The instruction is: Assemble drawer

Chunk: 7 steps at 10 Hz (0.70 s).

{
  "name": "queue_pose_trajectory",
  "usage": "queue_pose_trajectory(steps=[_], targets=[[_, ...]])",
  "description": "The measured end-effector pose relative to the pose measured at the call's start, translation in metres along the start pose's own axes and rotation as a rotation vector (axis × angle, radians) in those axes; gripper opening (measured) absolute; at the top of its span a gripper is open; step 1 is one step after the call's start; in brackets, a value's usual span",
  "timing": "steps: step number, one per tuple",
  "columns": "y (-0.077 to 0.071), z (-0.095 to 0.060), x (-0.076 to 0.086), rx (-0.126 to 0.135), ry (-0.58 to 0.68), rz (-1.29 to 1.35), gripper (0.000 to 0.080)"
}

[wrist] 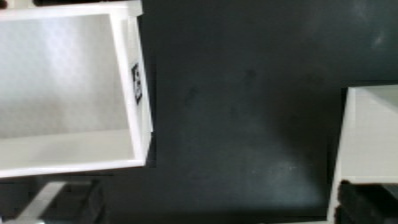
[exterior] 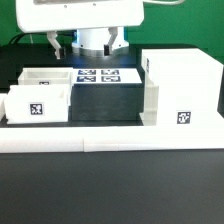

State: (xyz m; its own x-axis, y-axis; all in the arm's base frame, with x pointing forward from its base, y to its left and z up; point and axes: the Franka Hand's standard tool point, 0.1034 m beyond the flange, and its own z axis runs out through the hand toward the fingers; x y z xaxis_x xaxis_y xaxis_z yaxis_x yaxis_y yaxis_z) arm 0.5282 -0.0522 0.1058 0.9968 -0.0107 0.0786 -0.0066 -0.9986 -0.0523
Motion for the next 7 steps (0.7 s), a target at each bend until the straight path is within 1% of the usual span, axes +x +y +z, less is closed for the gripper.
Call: queue_pose_trajectory(steps=[2, 3, 4, 5, 6, 7], targets=[[0.0, 0.0, 0.0, 0.0, 0.0, -0.001, 0.0649], [0.003, 0.003, -0.002, 0.0, -0.004, -0.017, 0.0649], [0.017, 0.012, -0.007, 0.008, -0.018, -0.05, 0.0649], [0.025, 0.019, -0.011, 0.008, -0.029, -0.044, 0.0649], [0.029, 0.025, -0.014, 0.007, -0.038, -0.045, 0.0649], [0.031, 0.032, -0.017, -0.001, -0.037, -0.049, 0.0649]])
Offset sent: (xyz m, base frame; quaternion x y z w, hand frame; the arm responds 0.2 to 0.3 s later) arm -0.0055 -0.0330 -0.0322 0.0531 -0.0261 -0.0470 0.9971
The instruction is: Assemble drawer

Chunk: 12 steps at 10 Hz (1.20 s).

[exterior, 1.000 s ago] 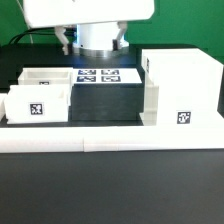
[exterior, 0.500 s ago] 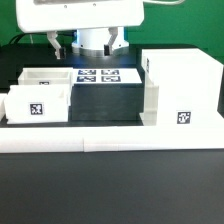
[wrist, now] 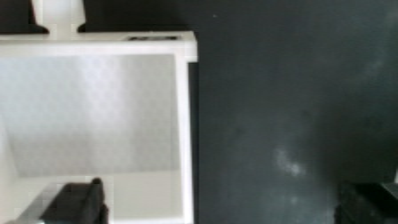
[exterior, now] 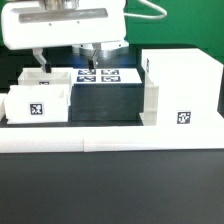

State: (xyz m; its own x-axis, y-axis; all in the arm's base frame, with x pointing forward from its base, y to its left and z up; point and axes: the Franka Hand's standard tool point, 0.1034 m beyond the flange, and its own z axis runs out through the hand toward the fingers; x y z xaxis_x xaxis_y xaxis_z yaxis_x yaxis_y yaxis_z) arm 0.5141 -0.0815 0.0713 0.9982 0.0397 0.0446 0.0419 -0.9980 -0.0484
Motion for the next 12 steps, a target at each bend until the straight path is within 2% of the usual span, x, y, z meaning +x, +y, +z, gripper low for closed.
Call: queue_pose_trajectory(steps=[4, 8, 12], targets=[[0.01, 0.028, -0.009, -0.02, -0.012, 0.007, 0.0649], [0.013, 0.05, -0.015, -0.039, -0.014, 0.003, 0.0649], [0.015, 0.062, -0.019, -0.054, -0.008, 0.004, 0.0649]])
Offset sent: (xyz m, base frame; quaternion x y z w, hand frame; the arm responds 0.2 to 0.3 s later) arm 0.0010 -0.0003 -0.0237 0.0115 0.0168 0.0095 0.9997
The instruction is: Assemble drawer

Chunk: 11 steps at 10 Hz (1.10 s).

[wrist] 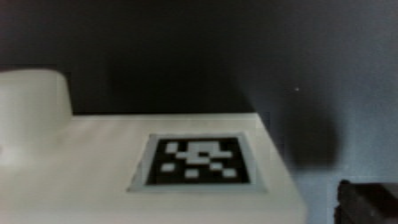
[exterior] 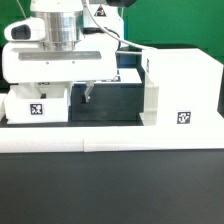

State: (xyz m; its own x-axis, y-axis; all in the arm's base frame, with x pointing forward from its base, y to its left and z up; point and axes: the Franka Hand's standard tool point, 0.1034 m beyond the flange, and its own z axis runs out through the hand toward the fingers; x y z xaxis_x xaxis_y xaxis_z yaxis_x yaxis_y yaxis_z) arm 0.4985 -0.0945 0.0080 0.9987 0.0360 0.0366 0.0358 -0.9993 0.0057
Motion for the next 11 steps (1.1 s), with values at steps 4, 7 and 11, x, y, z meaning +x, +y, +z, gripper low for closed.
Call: queue_pose_trajectory(steps=[4, 7, 11], targets=[[-0.0004, 0.0008, -0.001, -0.002, 0.002, -0.001, 0.0391], [-0.0004, 0.0008, -0.001, -0.002, 0.002, -0.001, 0.0063], [-0.0004, 0.0008, -0.001, -0.002, 0.002, -0.001, 0.0041]])
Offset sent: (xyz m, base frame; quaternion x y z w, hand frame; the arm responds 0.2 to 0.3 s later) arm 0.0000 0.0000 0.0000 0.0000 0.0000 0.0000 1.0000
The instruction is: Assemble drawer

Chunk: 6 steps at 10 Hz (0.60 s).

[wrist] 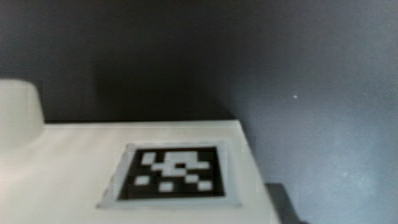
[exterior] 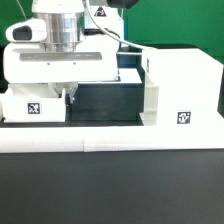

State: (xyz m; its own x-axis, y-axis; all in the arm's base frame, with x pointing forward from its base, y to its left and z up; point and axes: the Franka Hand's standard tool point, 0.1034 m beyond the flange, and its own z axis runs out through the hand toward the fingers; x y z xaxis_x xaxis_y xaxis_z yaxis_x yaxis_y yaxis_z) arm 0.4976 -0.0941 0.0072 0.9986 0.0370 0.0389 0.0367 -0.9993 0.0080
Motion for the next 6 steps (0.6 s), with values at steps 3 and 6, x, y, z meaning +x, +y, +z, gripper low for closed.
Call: queue_pose_trajectory(steps=[3, 6], targets=[[-0.013, -0.008, 0.008, -0.002, 0.015, -0.024, 0.0041], [-0.039, -0.029, 0.012, 0.027, -0.017, -0.132, 0.0042]])
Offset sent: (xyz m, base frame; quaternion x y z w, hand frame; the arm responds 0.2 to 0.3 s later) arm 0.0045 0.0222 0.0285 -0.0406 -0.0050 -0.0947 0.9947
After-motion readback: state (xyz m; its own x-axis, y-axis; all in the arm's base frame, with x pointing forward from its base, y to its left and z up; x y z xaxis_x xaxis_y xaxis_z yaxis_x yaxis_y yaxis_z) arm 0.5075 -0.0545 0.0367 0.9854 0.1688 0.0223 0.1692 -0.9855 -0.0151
